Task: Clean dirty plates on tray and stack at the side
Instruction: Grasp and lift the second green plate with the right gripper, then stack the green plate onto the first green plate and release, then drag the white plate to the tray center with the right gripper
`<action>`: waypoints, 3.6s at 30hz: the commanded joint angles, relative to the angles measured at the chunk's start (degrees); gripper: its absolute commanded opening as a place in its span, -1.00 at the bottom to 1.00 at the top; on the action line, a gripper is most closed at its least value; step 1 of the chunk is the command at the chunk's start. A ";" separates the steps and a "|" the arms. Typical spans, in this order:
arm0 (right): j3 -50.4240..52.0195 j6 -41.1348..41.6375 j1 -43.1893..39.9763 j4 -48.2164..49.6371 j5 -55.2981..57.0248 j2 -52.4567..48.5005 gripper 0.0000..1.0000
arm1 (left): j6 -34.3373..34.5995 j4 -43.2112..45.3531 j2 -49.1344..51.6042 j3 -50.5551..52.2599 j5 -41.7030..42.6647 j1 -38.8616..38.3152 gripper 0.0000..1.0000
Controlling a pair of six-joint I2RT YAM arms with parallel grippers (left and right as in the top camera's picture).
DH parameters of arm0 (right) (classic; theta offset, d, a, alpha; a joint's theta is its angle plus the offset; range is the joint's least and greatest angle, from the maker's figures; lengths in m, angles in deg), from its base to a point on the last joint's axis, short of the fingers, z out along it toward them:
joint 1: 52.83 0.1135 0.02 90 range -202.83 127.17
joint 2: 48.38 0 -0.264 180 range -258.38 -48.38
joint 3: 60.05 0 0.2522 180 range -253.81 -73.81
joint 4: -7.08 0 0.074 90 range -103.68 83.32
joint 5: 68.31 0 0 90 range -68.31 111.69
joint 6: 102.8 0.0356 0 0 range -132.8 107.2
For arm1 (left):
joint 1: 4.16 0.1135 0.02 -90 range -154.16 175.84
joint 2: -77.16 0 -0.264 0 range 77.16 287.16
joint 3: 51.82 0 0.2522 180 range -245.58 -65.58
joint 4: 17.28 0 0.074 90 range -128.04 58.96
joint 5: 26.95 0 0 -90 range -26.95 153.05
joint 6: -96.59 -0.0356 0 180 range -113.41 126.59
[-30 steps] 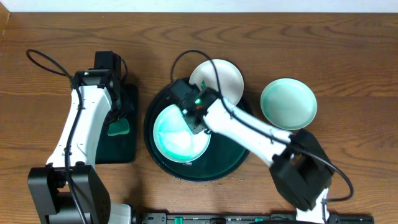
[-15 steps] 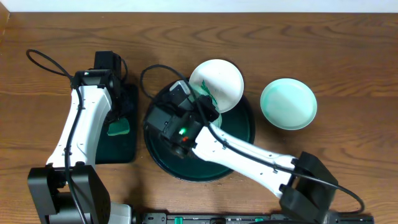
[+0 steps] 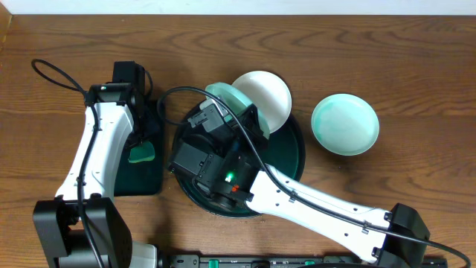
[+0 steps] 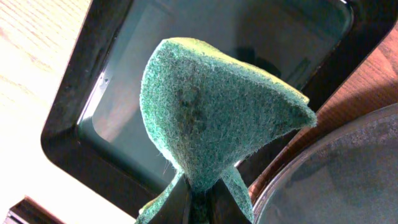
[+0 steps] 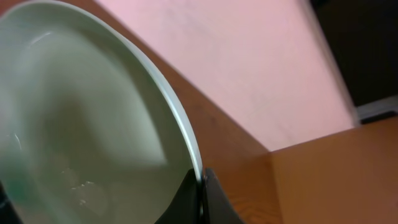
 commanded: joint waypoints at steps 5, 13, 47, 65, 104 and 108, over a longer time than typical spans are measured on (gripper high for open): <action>-0.79 0.04 -5.55 -0.39 -28.87 0.76 -0.98 | -0.52 -0.39 0.31 -0.33 -1.38 0.20 -0.86; -0.79 0.44 -22.10 -0.37 -63.98 1.03 -0.98 | -0.52 -0.37 0.31 -0.33 -1.38 0.20 -0.85; 24.37 5.35 -78.20 12.61 -73.61 2.73 -0.98 | -0.52 -0.07 0.31 -0.28 -1.36 0.17 -0.86; 8.24 -6.32 -63.04 6.95 -79.47 1.75 -0.24 | -0.50 -0.09 0.31 -0.28 -1.36 0.17 -0.85; -20.72 -27.36 -49.53 3.41 -90.88 -31.69 -0.98 | -0.50 0.31 0.33 -0.28 -1.36 0.17 -0.85; -20.72 -24.52 -49.22 0.31 -94.03 -29.24 -0.98 | -0.50 0.31 0.33 -0.28 -1.36 0.17 -0.85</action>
